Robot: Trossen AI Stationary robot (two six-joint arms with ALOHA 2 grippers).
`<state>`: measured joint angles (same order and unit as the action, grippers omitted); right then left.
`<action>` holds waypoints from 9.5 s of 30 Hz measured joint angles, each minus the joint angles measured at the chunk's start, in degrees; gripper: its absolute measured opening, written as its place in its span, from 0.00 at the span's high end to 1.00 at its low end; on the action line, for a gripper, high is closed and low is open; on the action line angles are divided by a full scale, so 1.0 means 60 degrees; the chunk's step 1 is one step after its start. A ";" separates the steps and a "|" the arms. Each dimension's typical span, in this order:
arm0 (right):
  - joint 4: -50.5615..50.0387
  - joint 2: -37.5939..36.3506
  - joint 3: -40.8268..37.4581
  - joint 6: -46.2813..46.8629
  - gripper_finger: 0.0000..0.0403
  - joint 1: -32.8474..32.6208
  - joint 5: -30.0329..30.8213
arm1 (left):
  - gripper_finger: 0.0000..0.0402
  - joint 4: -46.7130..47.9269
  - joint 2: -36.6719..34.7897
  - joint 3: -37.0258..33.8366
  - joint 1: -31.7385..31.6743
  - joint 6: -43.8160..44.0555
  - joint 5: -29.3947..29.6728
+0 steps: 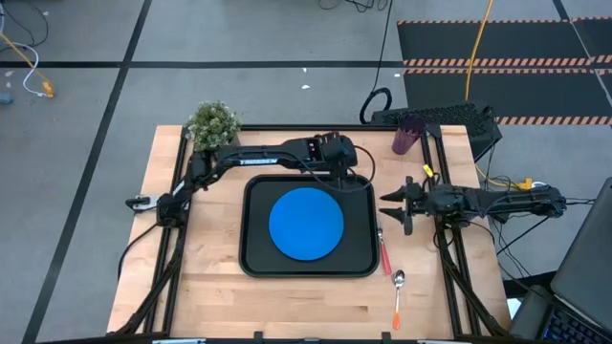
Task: Pick and place plate/cup/fork/spoon on tray
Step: Put the pink fork to the right of the black tray
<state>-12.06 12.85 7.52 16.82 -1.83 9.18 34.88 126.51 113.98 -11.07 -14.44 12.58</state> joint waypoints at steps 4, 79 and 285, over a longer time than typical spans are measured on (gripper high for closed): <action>-0.1747 0.0657 0.1062 0.0691 0.52 0.0177 0.0036 | 0.68 0.0044 -0.0699 0.0003 0.0339 0.0254 0.0008; -0.1907 0.6707 0.1514 0.1511 1.00 0.0034 0.0206 | 0.68 -0.1833 -0.3280 -0.0357 0.2492 0.1367 -0.1137; -0.5416 1.3327 0.8522 1.0522 0.95 -0.0589 -0.0053 | 0.69 -1.0380 -1.1138 -1.4269 0.5362 0.0950 0.3307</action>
<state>-44.56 92.82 58.65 79.95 -5.37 8.86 -27.40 59.68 28.36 21.10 -8.74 32.42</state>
